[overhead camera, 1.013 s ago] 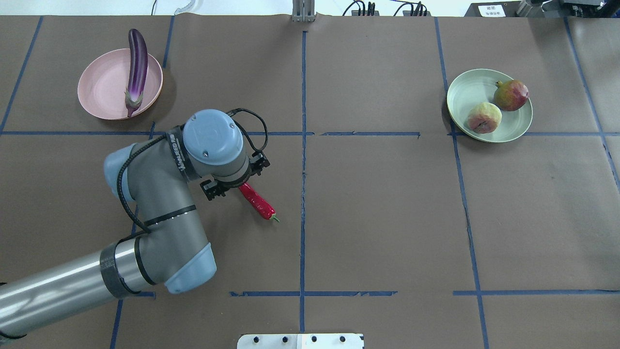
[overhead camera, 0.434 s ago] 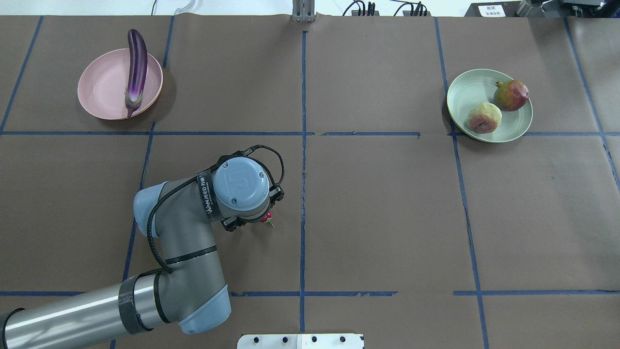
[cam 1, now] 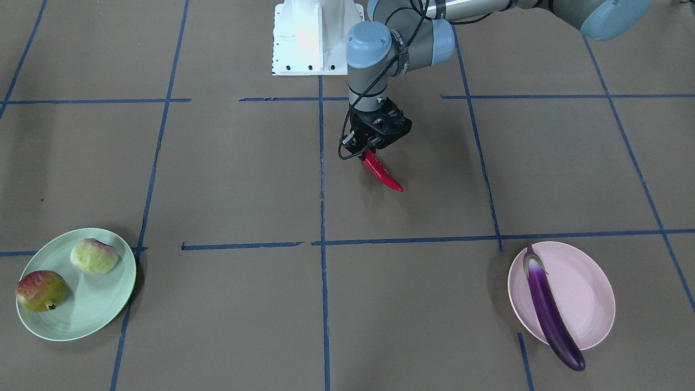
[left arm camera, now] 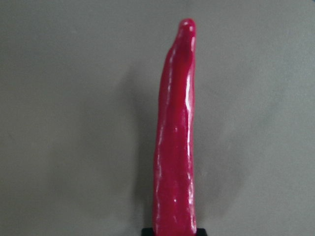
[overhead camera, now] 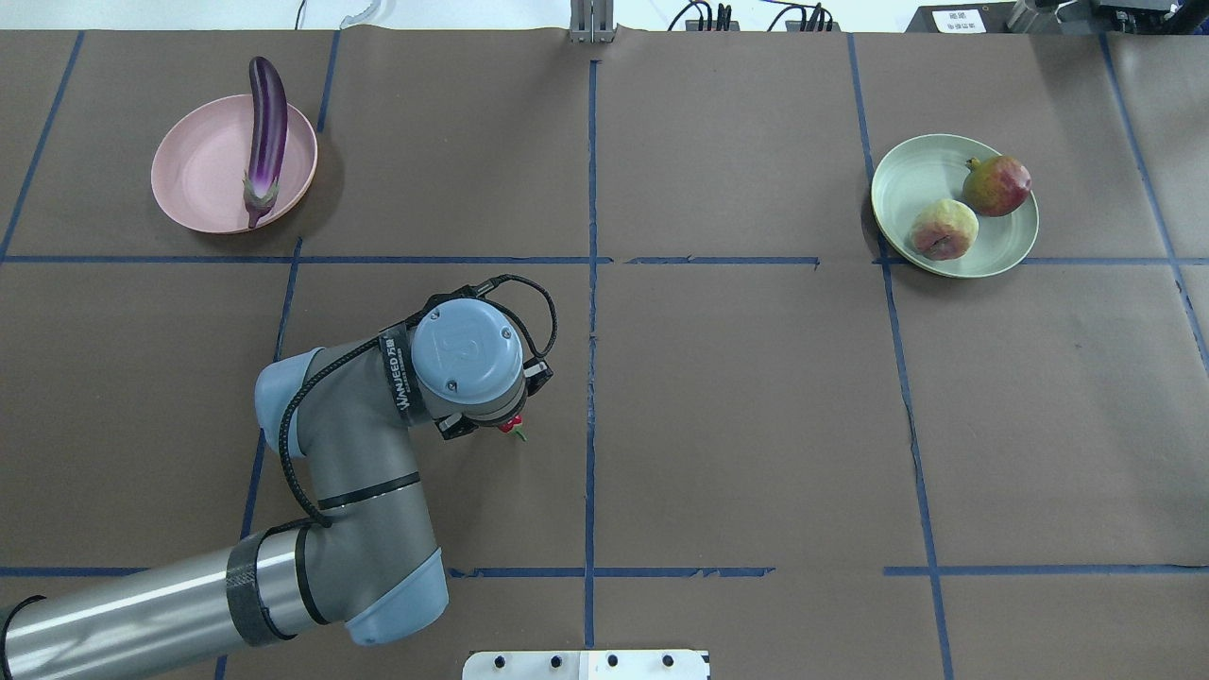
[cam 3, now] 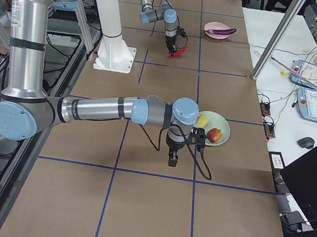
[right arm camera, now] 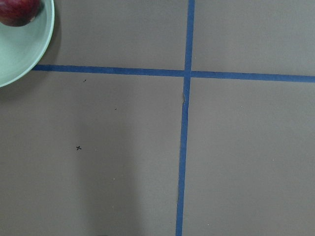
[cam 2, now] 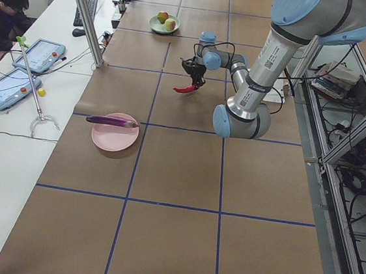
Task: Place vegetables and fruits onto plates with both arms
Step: 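Carry the chili to the pink plate and lower it beside the eggplant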
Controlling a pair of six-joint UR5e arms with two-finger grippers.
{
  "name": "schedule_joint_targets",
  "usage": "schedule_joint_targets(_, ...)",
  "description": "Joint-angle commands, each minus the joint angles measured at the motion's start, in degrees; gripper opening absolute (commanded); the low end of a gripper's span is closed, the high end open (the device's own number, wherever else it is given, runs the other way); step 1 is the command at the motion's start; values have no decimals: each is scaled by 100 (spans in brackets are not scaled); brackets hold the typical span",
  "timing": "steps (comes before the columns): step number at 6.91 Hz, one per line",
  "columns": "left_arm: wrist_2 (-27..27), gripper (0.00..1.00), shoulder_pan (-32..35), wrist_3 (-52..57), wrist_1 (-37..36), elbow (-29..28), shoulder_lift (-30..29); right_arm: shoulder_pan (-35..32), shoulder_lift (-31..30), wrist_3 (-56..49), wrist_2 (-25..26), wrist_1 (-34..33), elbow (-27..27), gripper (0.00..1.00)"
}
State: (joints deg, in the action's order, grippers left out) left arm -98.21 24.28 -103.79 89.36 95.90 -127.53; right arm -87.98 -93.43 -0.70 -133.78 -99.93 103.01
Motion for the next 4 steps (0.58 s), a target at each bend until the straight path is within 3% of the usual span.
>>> schedule_joint_targets(1,-119,0,714,1381,-50,471,253,0,0,0,-7,0,0,100)
schedule_joint_targets(3,-1257,0,2134,3923,-50,352,780,0,-9,0,-7,0,-26,100)
schedule_joint_targets(4,-1758,0,2795,5085,-6,-137,843,9,0,0,-7,0,-35,100)
